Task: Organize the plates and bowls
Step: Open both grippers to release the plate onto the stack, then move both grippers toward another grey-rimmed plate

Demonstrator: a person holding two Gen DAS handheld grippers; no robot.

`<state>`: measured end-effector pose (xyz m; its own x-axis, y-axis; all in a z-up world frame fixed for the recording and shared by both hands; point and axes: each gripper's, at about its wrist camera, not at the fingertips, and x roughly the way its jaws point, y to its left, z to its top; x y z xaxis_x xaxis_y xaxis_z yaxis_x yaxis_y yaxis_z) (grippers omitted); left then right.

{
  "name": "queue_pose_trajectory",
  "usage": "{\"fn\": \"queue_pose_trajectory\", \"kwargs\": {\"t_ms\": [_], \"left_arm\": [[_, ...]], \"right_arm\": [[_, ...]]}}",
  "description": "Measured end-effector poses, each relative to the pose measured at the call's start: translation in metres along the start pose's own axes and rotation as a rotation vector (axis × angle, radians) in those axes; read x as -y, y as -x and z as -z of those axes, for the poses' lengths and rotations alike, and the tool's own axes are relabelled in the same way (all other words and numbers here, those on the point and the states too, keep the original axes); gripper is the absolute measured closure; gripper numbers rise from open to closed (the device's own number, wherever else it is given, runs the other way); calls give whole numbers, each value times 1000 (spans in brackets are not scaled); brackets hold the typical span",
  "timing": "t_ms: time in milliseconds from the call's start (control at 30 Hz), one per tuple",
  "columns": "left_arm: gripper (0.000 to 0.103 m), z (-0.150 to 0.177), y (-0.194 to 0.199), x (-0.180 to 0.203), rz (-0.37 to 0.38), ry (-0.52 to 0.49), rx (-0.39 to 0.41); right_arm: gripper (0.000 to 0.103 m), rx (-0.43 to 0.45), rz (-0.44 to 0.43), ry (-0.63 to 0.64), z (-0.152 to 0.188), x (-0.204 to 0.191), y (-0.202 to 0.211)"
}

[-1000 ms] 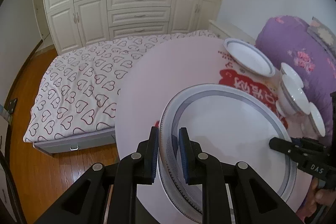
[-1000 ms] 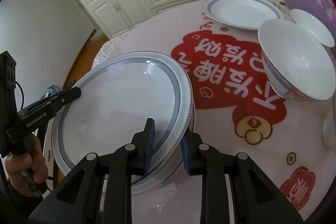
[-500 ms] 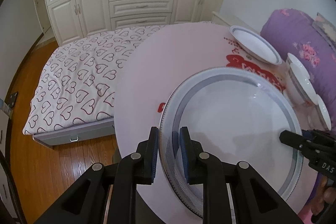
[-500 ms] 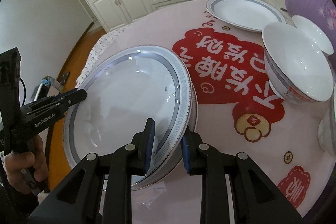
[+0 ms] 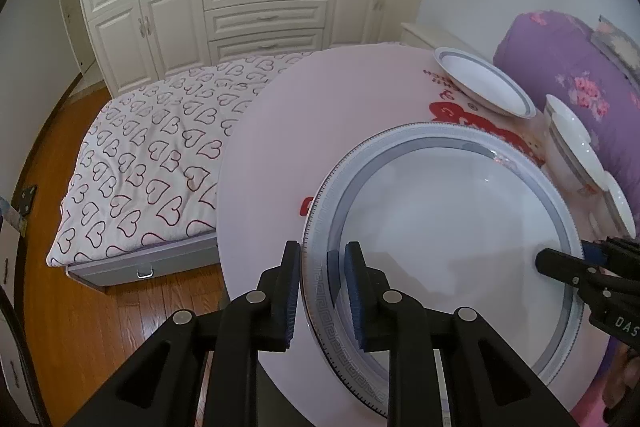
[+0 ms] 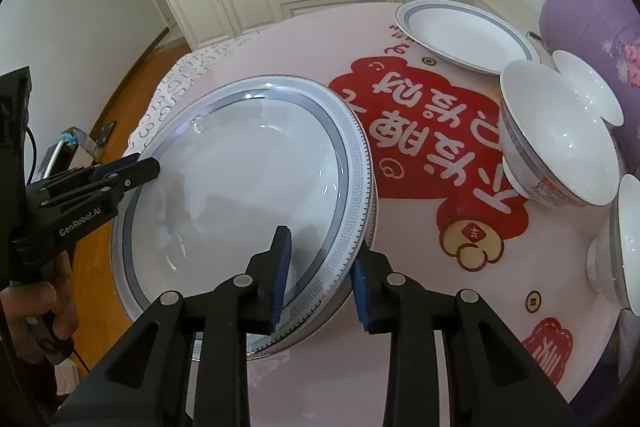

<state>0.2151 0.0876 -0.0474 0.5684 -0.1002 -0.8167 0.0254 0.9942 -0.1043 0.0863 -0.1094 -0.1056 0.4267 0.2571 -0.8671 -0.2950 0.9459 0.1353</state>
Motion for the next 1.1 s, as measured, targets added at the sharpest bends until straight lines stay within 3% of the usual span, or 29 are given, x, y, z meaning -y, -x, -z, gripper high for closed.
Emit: {"fn": "queue_pose_trajectory", "kwargs": {"t_ms": [200,333,533,633,667,700,733,833,1100], "left_arm": [[81,3,0,5,-18,-22,3],[80,5,-2,10,-34,-43,7],[70,8,-8,14,-50,-54,5],[37,7,-9,13,-57,-55,2],[21,6,-8,12,-65,-53,11],[9,6,-5,12,-70,-51,26],[4,5,-3,12,-71,-50,37],[1,4,4,15,-82,-54,51],[1,-9,24,20,-52,-42,84]], "right_arm": [[61,6,-15,-6,1,-1,1],[47,14,22,16,2,-6,2],[44,14,39,9,2,-2,2],[17,26,29,-5,1,3,3],[8,35,23,-13,0,5,4],[2,40,14,-25,0,8,5],[0,47,-6,-46,-1,12,5],[0,39,-52,-91,-2,22,4],[0,100,-73,-140,-10,39,20]]}}
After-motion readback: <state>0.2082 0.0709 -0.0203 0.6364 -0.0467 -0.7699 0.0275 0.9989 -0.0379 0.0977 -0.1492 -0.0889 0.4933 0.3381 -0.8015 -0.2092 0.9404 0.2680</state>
